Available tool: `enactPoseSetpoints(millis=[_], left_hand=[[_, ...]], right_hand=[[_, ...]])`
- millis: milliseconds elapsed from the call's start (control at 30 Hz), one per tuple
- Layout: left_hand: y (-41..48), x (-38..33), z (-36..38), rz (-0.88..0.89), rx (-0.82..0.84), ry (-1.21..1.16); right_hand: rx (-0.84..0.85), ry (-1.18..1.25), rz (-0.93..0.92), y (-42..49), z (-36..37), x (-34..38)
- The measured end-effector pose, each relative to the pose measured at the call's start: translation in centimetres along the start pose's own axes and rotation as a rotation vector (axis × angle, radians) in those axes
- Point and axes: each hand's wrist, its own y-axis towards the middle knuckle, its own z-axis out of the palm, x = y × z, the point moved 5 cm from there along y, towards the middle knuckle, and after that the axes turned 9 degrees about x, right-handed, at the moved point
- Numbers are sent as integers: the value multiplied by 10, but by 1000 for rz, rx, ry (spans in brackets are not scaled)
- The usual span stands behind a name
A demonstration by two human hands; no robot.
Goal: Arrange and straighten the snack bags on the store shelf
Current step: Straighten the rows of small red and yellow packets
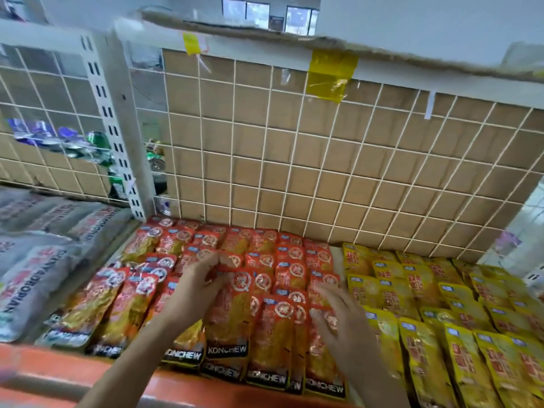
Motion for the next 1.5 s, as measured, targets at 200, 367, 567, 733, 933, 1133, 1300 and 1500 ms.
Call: enactPoseSetpoints(millis=[200,367,567,733,933,1133,1300,1500], left_hand=[[2,-1,4,90,127,-98],[-3,9,6,122,216,-158],[-15,39,-20,99,154,42],[-31,70,-46,148,99,332],[-46,86,-62,139,45,407],[-53,86,-65,144,-16,448],[-63,80,-69,119,-30,477],[-87,80,-92,-11,-83,500]], right_hand=[[182,175,55,7,37,58],[168,290,163,10,60,81],[111,369,281,9,66,83],[70,310,341,6,72,81],[61,142,275,10,78,87],[-168,-216,144,9,81,93],[-156,-251,99,10,78,87],[-127,-88,9,10,62,77]])
